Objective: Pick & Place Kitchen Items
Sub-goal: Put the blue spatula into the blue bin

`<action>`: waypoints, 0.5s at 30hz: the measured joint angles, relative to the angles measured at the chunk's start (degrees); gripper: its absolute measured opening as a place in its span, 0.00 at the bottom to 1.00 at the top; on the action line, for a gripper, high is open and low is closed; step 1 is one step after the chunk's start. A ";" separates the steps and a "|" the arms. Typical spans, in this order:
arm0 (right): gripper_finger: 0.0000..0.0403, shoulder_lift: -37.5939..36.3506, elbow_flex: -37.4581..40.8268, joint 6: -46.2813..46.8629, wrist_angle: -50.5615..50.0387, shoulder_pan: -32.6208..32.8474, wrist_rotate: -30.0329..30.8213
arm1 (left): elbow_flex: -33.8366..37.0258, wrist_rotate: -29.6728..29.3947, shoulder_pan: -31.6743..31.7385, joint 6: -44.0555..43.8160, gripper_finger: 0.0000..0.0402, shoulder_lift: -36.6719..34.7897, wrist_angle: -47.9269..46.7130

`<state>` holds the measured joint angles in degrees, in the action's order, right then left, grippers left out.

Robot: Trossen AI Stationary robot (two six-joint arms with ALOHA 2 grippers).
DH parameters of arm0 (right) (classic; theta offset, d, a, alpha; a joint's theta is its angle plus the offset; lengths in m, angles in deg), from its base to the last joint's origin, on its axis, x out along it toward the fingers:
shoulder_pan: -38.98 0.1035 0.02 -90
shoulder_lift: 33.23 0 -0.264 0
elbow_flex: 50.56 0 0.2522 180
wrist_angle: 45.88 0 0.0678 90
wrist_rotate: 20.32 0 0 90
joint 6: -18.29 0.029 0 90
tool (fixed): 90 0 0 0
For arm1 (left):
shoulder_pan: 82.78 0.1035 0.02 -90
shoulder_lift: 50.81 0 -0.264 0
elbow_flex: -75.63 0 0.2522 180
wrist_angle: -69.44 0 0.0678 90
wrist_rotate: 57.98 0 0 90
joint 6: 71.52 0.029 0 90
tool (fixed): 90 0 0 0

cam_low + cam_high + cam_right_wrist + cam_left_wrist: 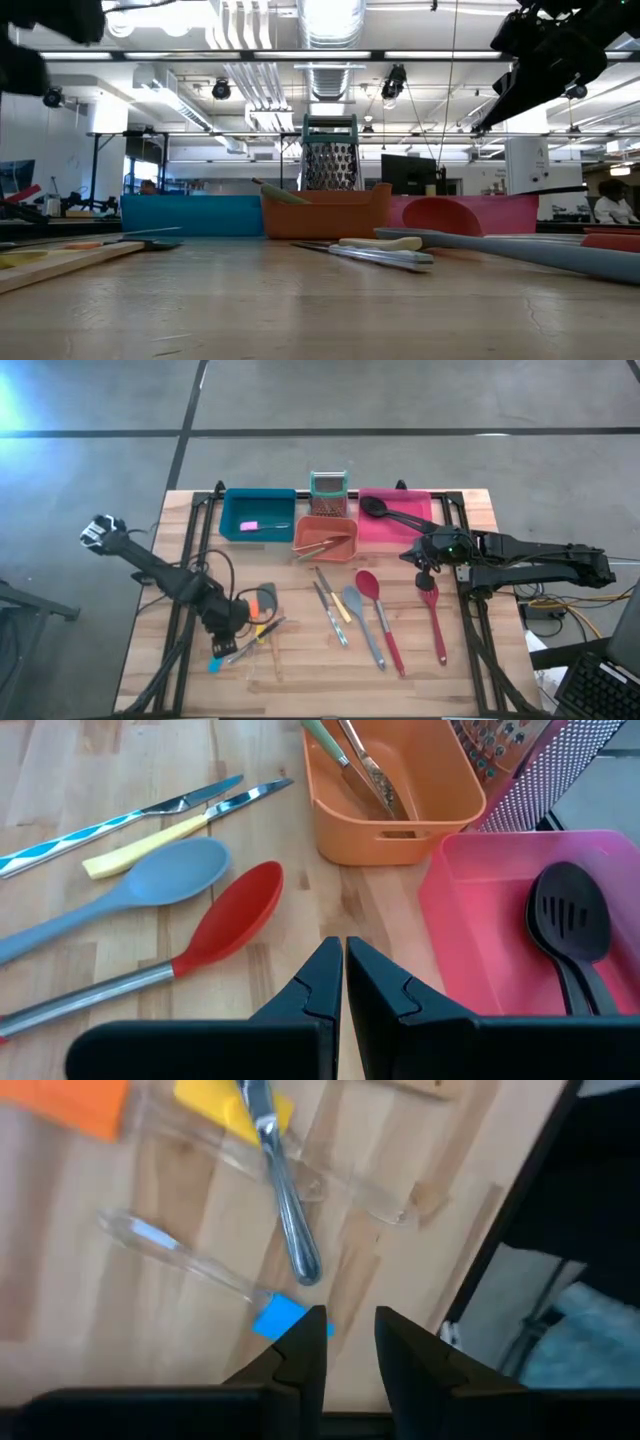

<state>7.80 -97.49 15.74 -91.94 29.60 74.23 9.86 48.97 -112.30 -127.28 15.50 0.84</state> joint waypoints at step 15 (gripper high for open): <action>0.03 0.02 0.00 0.00 0.01 0.00 0.00 | 14.01 6.46 -4.91 -21.39 0.41 -0.02 15.89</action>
<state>7.82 -97.49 15.75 -91.93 29.60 74.23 23.88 55.43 -117.21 -148.66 15.47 16.72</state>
